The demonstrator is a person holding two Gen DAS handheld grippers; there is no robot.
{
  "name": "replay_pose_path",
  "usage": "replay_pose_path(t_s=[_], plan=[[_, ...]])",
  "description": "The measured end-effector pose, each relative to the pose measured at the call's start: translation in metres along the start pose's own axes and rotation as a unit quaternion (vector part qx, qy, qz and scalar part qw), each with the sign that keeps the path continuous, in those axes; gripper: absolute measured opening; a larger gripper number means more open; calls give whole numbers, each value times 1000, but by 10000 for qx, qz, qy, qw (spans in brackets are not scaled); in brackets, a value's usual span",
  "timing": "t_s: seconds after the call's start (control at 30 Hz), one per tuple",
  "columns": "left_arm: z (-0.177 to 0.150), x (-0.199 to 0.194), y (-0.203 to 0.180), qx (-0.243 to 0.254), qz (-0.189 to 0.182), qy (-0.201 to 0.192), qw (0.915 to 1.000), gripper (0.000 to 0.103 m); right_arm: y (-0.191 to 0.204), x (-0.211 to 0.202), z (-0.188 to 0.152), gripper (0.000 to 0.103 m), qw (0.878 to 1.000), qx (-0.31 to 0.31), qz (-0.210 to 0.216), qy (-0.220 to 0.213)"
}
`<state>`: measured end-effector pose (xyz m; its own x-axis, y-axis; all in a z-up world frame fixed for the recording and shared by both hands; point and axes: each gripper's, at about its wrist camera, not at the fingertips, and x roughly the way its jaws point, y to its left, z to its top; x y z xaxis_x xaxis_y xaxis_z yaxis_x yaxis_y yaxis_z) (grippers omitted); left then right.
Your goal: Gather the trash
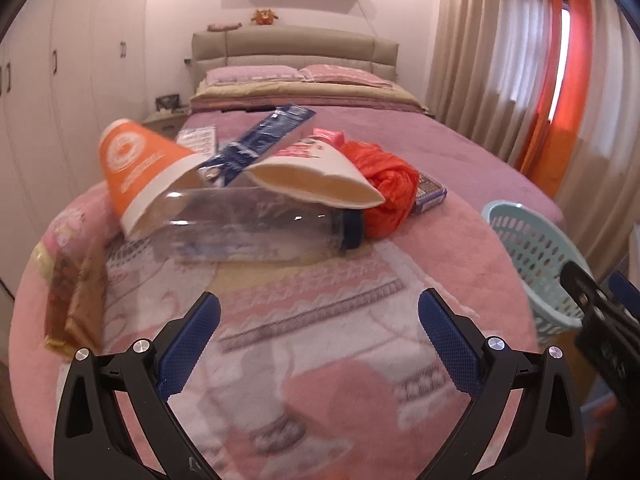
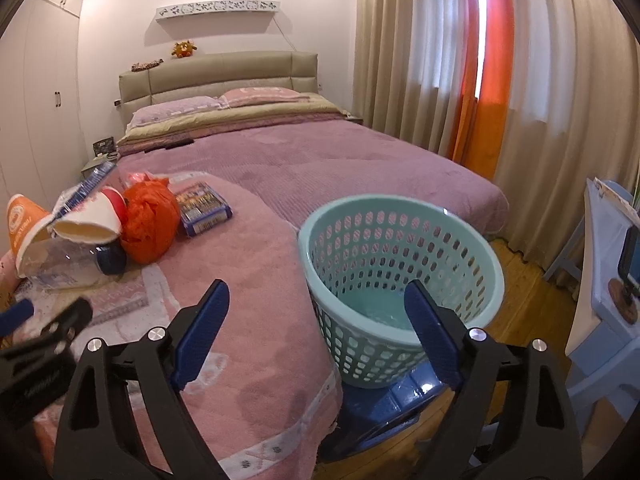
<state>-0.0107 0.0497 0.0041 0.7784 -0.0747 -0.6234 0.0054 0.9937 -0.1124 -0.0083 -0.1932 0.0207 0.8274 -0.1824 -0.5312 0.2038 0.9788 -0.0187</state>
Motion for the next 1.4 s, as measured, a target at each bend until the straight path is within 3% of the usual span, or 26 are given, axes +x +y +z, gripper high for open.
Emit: replay_pose_path(t_s=[0.17,0.27,0.37,0.57,0.73,0.87,1.17,1.33,1.4], plan=[[10,-41,58,-552,-347,-184,9977,96,21,-12,21,85,9992,-117,334,-170],[17,-58,98,-791,-12,-222,9966,96,44,-14,32,78,9974,-307,620,-211],[19,-63,135,-859,337,15,9957,95,70,-17,42,71,9937,-533,942,-294],[10,-53,177,-1047,543,468,9919,93,116,-6,61,69,9825,-809,1654,-277],[0,-38,204,-1376,490,762,9863,77,147,17,62,69,9744,-1096,1959,110],[-3,-30,216,-1693,216,848,9817,73,157,37,59,69,9716,-1009,2097,417],[-8,0,210,-1948,-234,1141,9739,48,163,51,56,75,9677,-1087,2181,645],[-5,8,205,-1936,-291,1170,9736,13,169,63,58,75,9614,-983,2413,884],[-5,6,206,-1952,-330,1128,9737,11,172,67,60,75,9607,-970,2425,940]])
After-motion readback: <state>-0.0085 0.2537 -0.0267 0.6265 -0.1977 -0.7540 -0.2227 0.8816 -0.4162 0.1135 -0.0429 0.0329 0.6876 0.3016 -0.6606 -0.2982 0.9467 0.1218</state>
